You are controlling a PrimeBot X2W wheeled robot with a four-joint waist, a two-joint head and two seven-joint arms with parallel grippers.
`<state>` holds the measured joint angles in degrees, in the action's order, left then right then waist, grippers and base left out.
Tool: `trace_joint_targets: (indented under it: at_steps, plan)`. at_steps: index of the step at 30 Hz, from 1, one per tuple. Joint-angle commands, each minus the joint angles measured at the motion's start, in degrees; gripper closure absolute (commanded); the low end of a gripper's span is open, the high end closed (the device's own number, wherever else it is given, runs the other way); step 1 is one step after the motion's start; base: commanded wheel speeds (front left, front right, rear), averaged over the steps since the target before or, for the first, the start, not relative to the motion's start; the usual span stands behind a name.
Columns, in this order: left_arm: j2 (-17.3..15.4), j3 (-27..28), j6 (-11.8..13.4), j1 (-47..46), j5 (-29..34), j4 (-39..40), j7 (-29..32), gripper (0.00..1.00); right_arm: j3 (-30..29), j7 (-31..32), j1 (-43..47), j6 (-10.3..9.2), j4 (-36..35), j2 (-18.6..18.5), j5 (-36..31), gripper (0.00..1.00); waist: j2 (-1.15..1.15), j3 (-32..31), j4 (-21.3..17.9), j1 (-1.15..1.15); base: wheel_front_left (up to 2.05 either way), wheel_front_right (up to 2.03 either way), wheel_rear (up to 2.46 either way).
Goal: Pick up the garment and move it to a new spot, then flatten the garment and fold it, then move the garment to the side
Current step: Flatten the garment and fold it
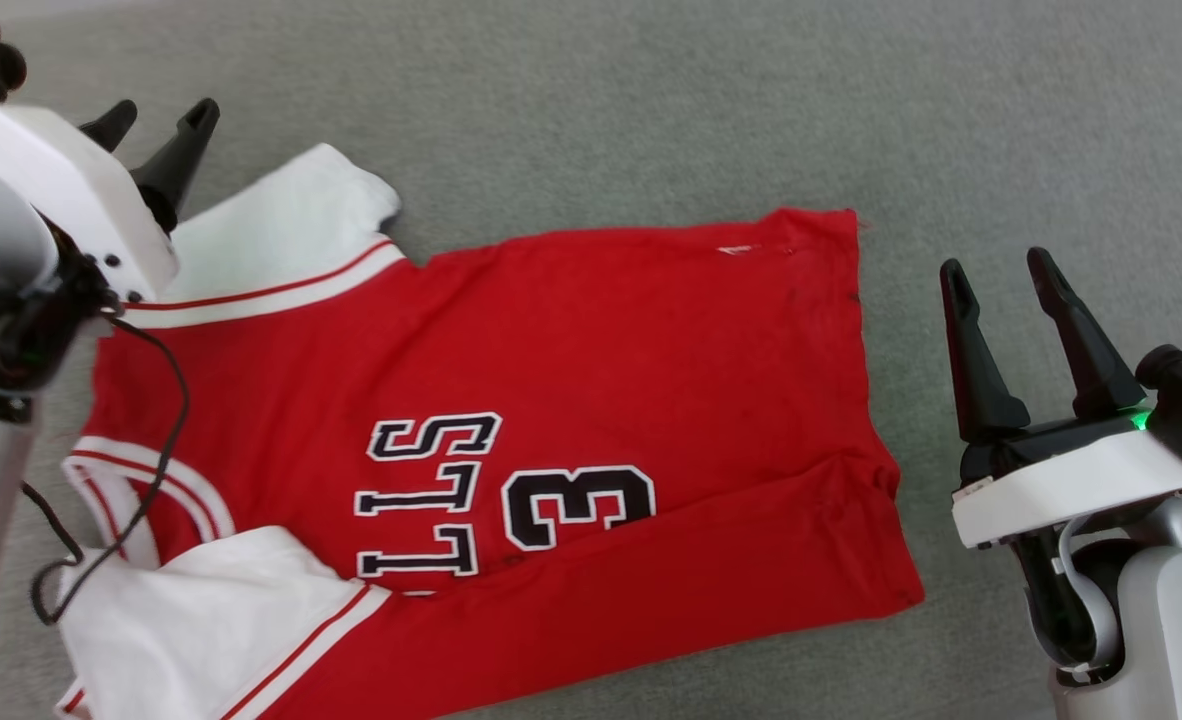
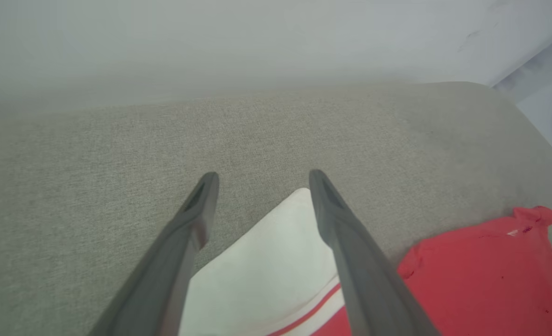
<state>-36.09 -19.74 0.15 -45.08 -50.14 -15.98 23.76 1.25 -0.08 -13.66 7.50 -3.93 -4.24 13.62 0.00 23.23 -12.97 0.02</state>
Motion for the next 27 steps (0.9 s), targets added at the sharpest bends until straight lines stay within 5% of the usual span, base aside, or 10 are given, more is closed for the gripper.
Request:
trace_joint_targets:
  at_steps: [1,9,16,17,18,19,27]
  plan:
    - [-1.11,-0.97,-1.54,-2.15,-0.98,-0.99,4.01,0.00,0.30,-0.77,-0.76,-0.02,0.01,0.44,0.06,0.00,0.00,2.73,-2.36,-0.02,0.00,0.00,0.00]
    - [-5.10,-5.35,-2.50,-8.27,-2.94,-5.77,22.30,0.00,1.32,-1.49,-1.89,-0.02,0.89,1.10,1.00,0.00,0.00,6.35,-4.50,-0.02,0.00,0.00,0.00]
    - [-3.65,-8.79,-0.70,-4.91,-5.92,-11.21,32.88,0.00,1.78,-1.50,-2.47,-0.02,1.92,1.30,1.98,0.00,0.00,7.62,-5.32,-0.02,0.00,0.00,0.00]
    - [-3.04,-9.11,-0.56,-4.27,-6.54,-11.58,34.05,0.37,1.66,-1.40,-2.48,-0.03,2.00,1.32,2.06,0.00,0.00,7.64,-5.31,-0.02,0.00,0.00,0.00]
    - [-2.56,-9.42,-0.56,-3.91,-6.78,-11.71,34.52,0.60,1.53,-1.33,-2.50,-0.02,2.02,1.34,2.12,0.00,0.00,7.68,-5.28,-0.02,0.00,0.00,0.00]
    - [-2.13,-9.59,-0.67,-3.65,-6.98,-11.83,34.48,1.00,1.26,-1.15,-2.50,-0.03,2.14,1.36,2.27,0.00,0.00,7.66,-5.22,-0.02,0.00,0.00,0.00]
    - [-0.28,-9.38,-2.27,-5.35,-4.89,-12.52,27.70,1.00,-0.13,2.71,-3.03,-0.03,3.69,0.65,4.70,0.00,0.00,5.19,-3.06,-0.02,0.00,0.00,0.00]
